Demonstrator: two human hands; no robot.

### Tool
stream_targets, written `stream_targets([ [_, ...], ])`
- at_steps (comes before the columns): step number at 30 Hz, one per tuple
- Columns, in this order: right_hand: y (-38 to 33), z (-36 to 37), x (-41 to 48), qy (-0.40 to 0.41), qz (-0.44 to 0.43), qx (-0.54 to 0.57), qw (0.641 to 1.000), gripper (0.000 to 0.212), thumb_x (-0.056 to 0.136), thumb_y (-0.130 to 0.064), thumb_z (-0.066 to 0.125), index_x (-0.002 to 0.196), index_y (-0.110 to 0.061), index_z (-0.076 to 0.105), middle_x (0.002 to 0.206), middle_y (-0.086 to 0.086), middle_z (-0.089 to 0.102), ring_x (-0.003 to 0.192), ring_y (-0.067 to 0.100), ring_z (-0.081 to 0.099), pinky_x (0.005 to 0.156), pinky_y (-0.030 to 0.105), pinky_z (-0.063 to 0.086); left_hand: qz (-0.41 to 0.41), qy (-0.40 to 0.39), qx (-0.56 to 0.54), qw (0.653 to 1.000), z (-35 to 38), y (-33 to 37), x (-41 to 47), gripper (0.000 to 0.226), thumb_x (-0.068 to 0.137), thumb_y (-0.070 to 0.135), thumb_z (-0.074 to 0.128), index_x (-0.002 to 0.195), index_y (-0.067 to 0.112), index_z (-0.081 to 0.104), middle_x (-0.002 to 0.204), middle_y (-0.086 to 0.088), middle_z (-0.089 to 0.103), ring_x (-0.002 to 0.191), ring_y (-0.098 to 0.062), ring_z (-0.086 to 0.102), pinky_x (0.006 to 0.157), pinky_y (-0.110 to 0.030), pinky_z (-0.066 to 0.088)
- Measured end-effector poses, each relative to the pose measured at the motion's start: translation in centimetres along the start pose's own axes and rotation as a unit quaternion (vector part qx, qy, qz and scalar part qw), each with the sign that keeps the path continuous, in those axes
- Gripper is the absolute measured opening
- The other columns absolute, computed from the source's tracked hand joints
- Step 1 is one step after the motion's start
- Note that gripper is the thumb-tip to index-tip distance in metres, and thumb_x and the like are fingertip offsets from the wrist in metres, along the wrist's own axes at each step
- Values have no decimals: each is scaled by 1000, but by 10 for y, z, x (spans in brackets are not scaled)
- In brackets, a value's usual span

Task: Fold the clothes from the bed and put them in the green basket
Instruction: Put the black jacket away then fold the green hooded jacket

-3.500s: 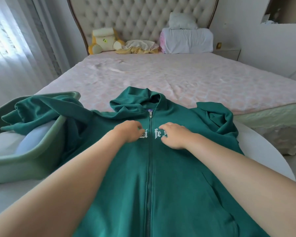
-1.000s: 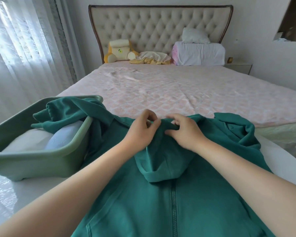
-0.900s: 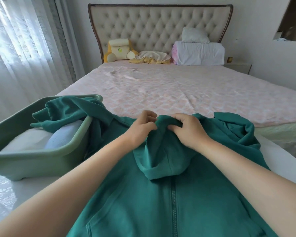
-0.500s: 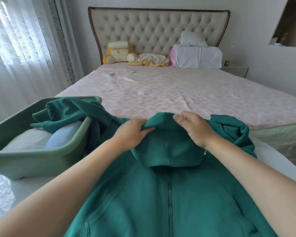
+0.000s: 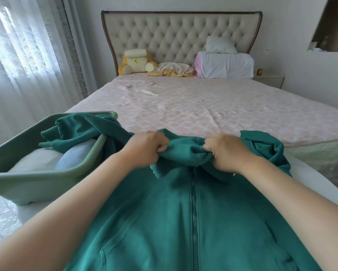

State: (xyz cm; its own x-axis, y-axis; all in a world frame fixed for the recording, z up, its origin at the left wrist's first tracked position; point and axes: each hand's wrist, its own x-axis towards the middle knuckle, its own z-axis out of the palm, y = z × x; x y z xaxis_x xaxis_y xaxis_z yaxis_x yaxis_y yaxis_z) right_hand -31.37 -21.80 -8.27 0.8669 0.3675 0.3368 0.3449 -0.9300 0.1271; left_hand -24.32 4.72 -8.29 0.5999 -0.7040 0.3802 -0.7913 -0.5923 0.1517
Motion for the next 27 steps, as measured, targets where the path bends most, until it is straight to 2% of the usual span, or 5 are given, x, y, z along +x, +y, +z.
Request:
stream_targets([
  [3,-12,-12,-3,-402,107,150,897,15,79,-22,63,88,-11,65,75,0,62,66,20,52,62,31,37,-86,-331,-69,937,10,6,-6,30,69,-2,53,70,29,52,69,9,49,61,-16,42,57,-28,38],
  [6,-32,-21,2,-457,179,256,833,26,89,-28,48,86,-14,69,82,2,74,68,22,64,67,31,42,-147,-458,-184,857,10,10,-11,30,82,-1,57,97,23,65,85,6,66,69,-11,59,61,-19,44],
  [11,-84,-8,9,-93,105,204,969,37,86,-63,50,88,-29,62,95,-10,61,91,16,59,82,36,50,-212,-125,-193,950,15,-14,-3,43,78,-8,37,91,21,67,89,5,69,75,-10,64,68,-20,49],
  [15,-114,13,7,-205,30,47,977,73,67,-73,62,127,-30,58,119,-4,56,114,20,53,92,39,45,-233,-59,-75,968,32,-33,-8,51,79,-5,37,105,31,61,103,9,62,89,-14,60,67,-26,47],
  [27,-34,5,33,-130,211,151,957,15,75,-2,42,68,-14,48,74,4,56,72,27,52,56,32,34,-96,3,-74,993,75,-45,14,20,88,24,70,106,28,75,114,11,65,108,-13,53,93,-37,48],
])
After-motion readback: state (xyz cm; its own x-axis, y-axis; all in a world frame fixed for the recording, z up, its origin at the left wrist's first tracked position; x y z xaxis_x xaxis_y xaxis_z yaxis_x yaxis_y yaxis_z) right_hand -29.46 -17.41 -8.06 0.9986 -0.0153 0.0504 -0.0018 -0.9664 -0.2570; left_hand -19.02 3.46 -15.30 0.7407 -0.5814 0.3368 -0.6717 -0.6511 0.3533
